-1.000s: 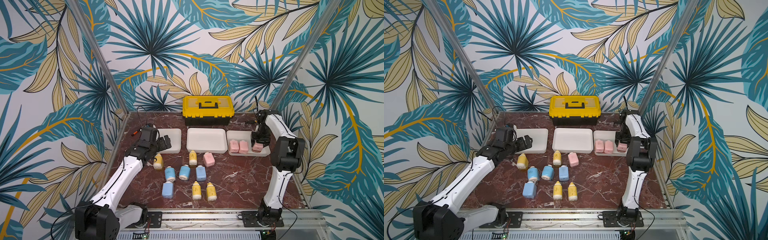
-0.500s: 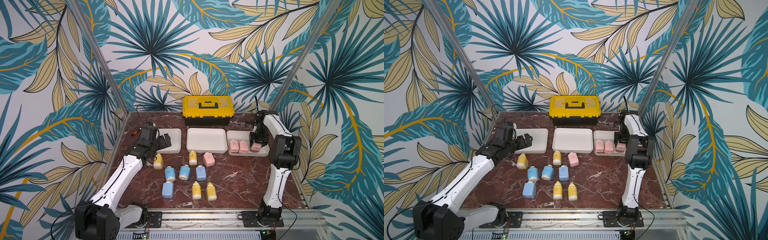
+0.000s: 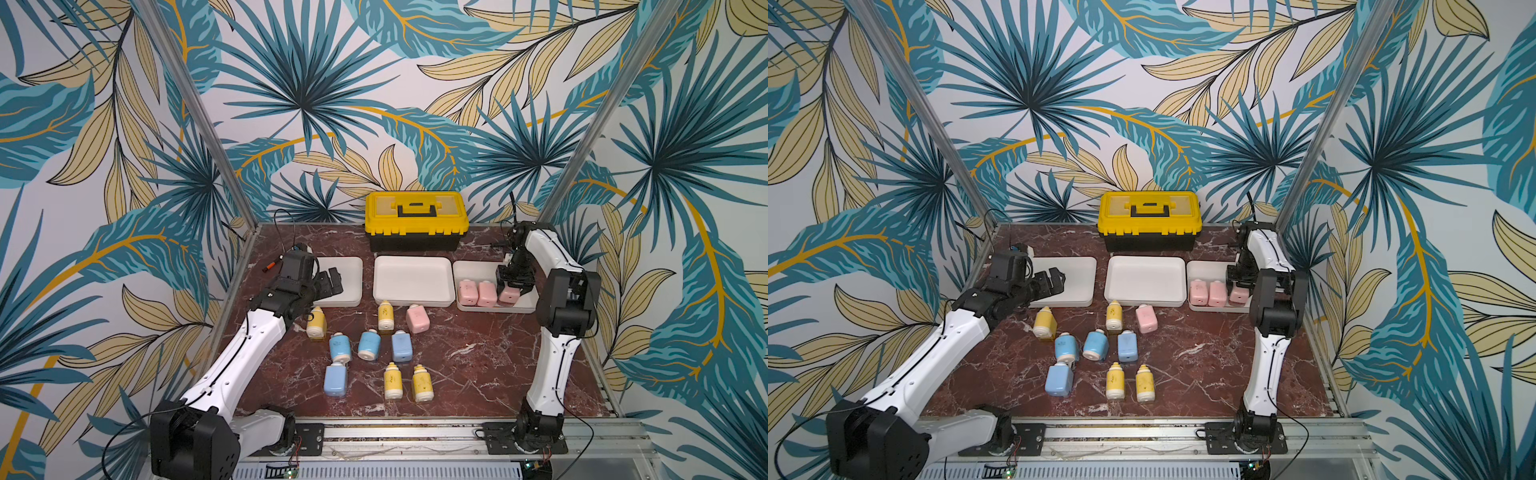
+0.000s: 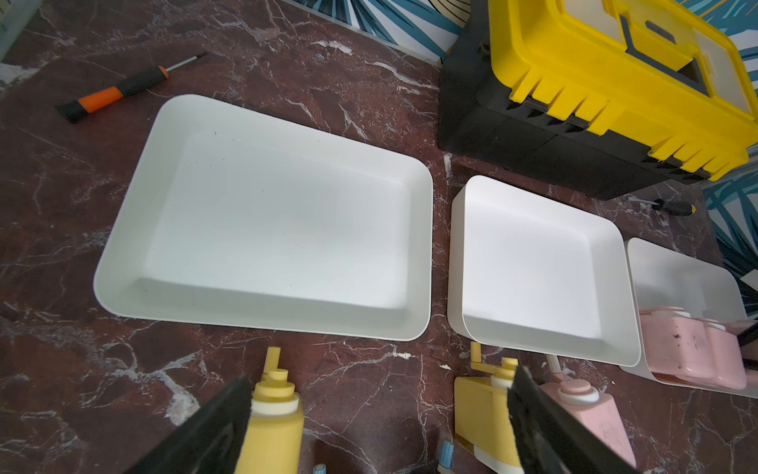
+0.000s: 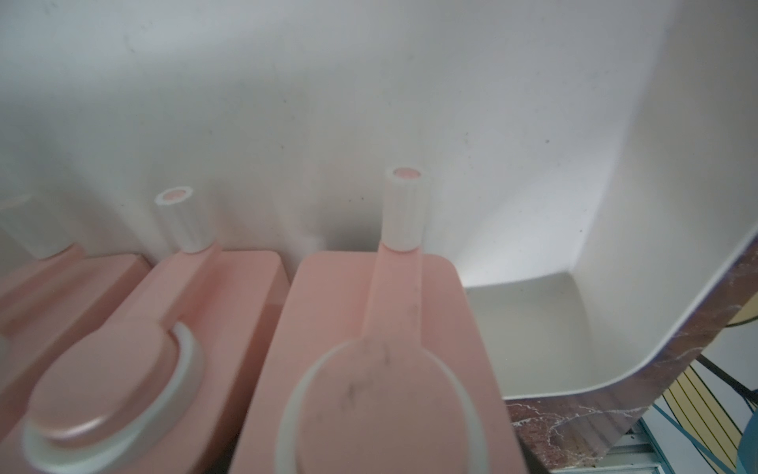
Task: Place the pencil sharpeners by color into the storage box
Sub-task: Place the pencil sharpener in the storage box.
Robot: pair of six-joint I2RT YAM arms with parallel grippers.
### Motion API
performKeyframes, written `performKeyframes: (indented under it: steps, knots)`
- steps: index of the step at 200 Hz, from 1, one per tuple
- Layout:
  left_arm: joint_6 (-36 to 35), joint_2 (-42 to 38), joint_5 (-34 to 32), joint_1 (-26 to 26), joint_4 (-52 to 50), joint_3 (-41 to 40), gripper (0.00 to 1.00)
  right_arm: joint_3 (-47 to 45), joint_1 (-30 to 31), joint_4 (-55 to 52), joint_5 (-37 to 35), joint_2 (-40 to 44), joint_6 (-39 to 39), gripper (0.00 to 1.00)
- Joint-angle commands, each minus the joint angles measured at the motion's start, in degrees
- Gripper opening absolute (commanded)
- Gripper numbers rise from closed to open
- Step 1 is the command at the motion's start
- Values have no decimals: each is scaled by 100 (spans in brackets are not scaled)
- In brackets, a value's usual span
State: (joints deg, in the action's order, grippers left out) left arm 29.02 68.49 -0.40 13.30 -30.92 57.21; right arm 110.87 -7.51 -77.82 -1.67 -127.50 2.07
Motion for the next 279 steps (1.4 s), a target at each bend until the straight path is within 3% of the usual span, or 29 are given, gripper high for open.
performKeyframes:
  steps: [1,70,217,279]
  knots:
    - [22,-14,-21,-10,15,115,100,-174,67,-102,-17,-194,-77,43]
    - [49,16,-12,-8,23,135,99,-204,127,-110,-70,-244,-66,47]
    - [76,78,58,-8,29,150,99,-202,137,-163,-122,-2,52,70]
    - [104,37,42,-4,25,167,99,-206,137,-207,-214,244,98,71]
